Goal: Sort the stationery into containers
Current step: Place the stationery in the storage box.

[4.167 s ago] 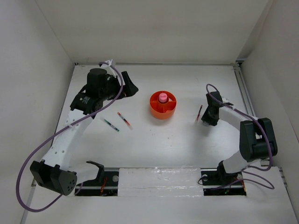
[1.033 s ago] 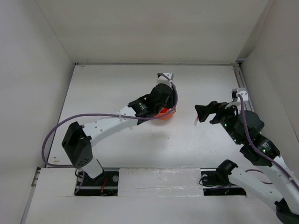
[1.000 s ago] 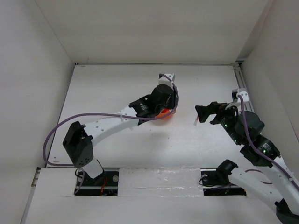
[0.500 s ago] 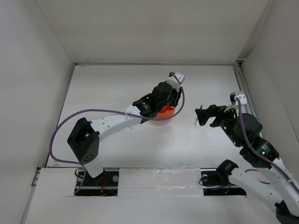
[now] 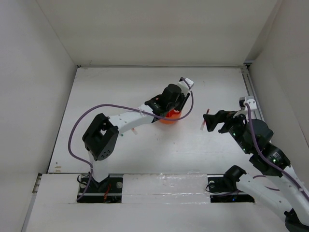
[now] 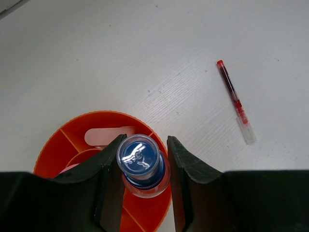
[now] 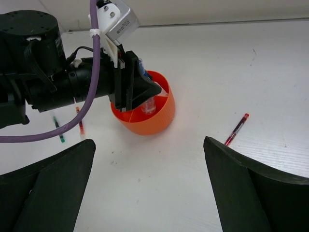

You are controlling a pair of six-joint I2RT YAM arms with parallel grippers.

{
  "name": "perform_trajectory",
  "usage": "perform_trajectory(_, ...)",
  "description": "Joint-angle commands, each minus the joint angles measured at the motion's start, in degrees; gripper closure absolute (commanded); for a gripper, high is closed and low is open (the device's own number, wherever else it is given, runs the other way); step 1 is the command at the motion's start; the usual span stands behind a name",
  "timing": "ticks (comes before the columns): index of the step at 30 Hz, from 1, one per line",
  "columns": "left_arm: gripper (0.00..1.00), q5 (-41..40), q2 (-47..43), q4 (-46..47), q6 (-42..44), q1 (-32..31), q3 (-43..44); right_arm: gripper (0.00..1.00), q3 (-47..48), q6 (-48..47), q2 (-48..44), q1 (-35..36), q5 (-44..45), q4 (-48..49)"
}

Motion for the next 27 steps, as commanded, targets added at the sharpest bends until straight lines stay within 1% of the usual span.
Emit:
perform_trajectory(1,1.00,1.1,-0.5,2.2,1.6,0.1,2.8,0.00,-0.1,-0.6,-0.5,-0.3,-0.5,0.3)
perform_trajectory(9,1.00,1.1,0.6,2.2,1.0,0.1,2.2,0.00,-0.6,-0.6,-0.5,-0.3,-1.0,1.4)
perform_trajectory(10,0.98,1.1,0.6,2.2,0.5,0.1,2.2,0.00,-0.6,-0.6,-0.5,-0.3,-1.0,1.4)
perform_trajectory(11,0.94,1.1,0.6,2.2,0.5,0.1,1.6,0.00,-0.6,-0.6,-0.5,-0.3,-1.0,1.4)
perform_trajectory(12,0.85,1.1,0.6,2.2,0.5,0.1,1.6,0.00,-0.6,-0.6,-0.5,-0.3,-1.0,1.4)
perform_trajectory(16,0.64,1.1,-0.6,2.2,-0.2,0.1,1.1,0.00,-1.2,-0.6,0.0,-0.3,-1.0,1.9)
perform_trajectory(17,0.53,1.1,-1.1,2.2,-0.2,0.1,1.1,0.00,-1.2,-0.1,0.0,-0.3,-1.0,1.9)
perform_trajectory(18,0.46,1.1,-1.1,2.2,-0.2,0.1,0.6,0.00,-1.2,-0.1,0.0,-0.3,0.5,1.9)
perform_trajectory(19,0.41,1.1,-1.8,2.2,-0.7,0.1,0.6,0.00,-1.7,0.7,0.6,-0.3,1.3,1.4)
perform_trajectory(20,0.40,1.1,-2.6,2.2,-0.8,0.1,0.6,0.00,-1.7,1.2,1.1,-0.3,2.0,1.4)
perform_trajectory(23,0.25,0.4,-4.6,1.7,-1.8,0.1,1.2,0.00,-1.7,1.9,2.1,-0.3,3.2,0.8)
perform_trajectory(24,0.23,0.4,-5.2,1.7,-1.8,0.1,1.2,0.00,-1.7,2.4,2.1,-0.3,3.2,0.8)
perform_trajectory(25,0.17,0.4,-5.8,1.7,-1.8,0.1,1.7,0.00,-1.7,2.4,2.1,-0.3,3.8,0.8)
perform_trajectory(27,0.10,0.4,-7.8,1.7,-2.4,0.1,1.7,0.00,-1.7,2.9,2.7,-0.3,5.6,0.8)
